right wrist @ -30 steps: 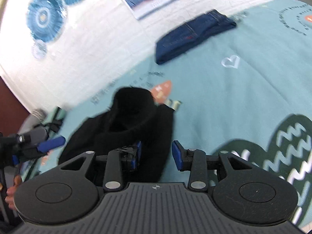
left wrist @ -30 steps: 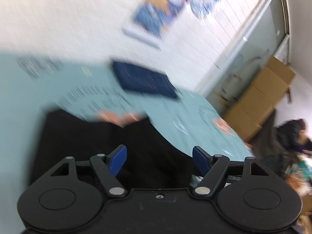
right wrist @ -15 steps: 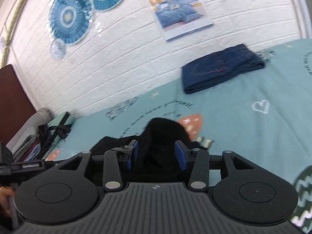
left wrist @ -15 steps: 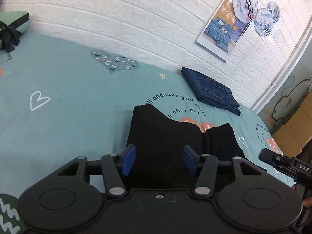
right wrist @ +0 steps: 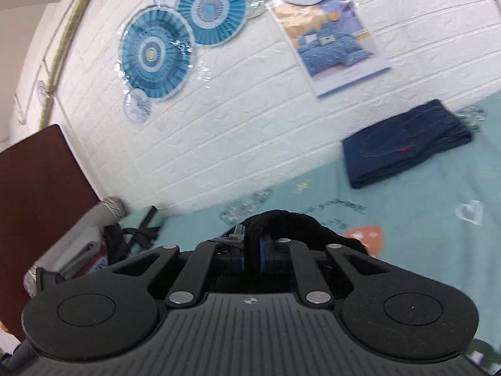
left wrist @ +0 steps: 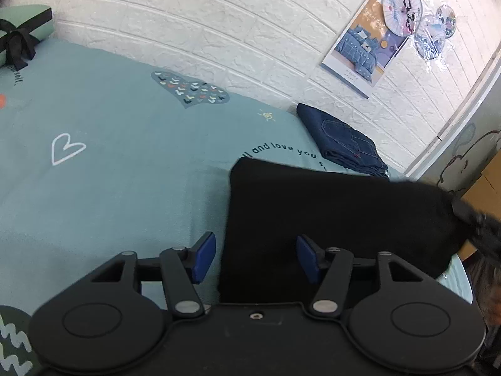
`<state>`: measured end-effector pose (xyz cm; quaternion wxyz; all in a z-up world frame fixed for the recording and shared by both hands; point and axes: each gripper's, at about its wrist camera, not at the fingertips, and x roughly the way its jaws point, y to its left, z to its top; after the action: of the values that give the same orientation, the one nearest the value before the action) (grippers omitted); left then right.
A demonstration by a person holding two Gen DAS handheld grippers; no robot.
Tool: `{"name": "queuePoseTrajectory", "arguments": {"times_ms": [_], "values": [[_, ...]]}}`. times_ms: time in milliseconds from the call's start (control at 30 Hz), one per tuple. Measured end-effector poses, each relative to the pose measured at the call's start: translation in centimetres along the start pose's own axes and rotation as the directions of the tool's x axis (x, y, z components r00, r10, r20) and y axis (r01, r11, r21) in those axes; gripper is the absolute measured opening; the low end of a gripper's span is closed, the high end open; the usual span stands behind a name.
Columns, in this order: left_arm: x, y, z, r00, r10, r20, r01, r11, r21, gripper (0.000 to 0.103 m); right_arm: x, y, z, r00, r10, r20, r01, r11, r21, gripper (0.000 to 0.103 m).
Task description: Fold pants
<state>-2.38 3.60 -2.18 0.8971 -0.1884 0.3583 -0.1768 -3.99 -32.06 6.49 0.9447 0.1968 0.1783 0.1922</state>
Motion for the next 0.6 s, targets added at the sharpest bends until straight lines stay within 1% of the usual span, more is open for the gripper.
{"name": "queuePoseTrajectory", "arguments": {"times_ms": [33,67,100,167,200,300,333,400,433,533,600], "values": [[0.1,0.2,-0.1,1.000,0.001,-0.005,-0.001,1.000,-0.004,0.103,-0.6,-0.6,-0.7,0.998,-0.046,-0.034,0.046,0.999,0.002,0.015],[0.1,0.4,-0.2,1.000,0.002,-0.012,-0.002,1.000,-0.010,0.103,-0.9,-1.4,-1.8,0.991,-0.101,-0.089,0.102,0.995,0.009,0.015],[0.2,0.6,-0.2,1.000,0.003,-0.019,-0.004,1.000,-0.015,0.103,-1.0,-2.3,-3.3,0.976,-0.149,-0.155,0.155,0.988,0.022,0.016],[0.1,0.8,-0.3,0.999,0.005,-0.033,-0.005,1.000,-0.020,0.103,-0.8,-4.2,-6.3,0.945,-0.200,-0.260,0.226,0.971,0.074,0.017],[0.0,0.8,-0.3,0.999,0.005,-0.042,-0.006,1.000,-0.017,0.103,-0.9,-4.7,-7.1,0.940,-0.202,-0.276,0.236,0.967,0.095,0.018],[-0.9,0.2,-0.4,0.999,-0.001,-0.052,0.002,1.000,0.022,0.103,-2.3,-3.6,-6.5,0.967,-0.173,-0.185,0.190,0.979,0.077,0.030],[-1.2,0.0,-0.5,0.998,-0.004,-0.056,0.006,0.999,0.035,0.103,-2.5,-3.2,-6.2,0.971,-0.170,-0.165,0.182,0.982,0.057,0.035],[-1.7,-0.1,-0.8,0.998,-0.012,-0.065,0.015,0.999,0.050,0.103,-2.3,-2.5,-5.8,0.967,-0.192,-0.169,0.196,0.981,0.005,0.040],[-1.9,-0.1,-1.1,0.997,-0.018,-0.073,0.021,0.999,0.049,0.103,-2.2,-2.3,-5.8,0.963,-0.207,-0.173,0.208,0.978,-0.011,0.041],[-2.0,-0.2,-2.0,0.994,-0.050,-0.102,0.054,0.998,0.034,0.103,-2.2,-2.3,-6.1,0.963,-0.215,-0.164,0.218,0.976,-0.002,0.041],[-1.4,-0.5,-2.5,0.990,-0.058,-0.131,0.064,0.997,0.038,0.103,-2.2,-2.6,-6.2,0.962,-0.220,-0.160,0.225,0.974,0.016,0.043]]}}
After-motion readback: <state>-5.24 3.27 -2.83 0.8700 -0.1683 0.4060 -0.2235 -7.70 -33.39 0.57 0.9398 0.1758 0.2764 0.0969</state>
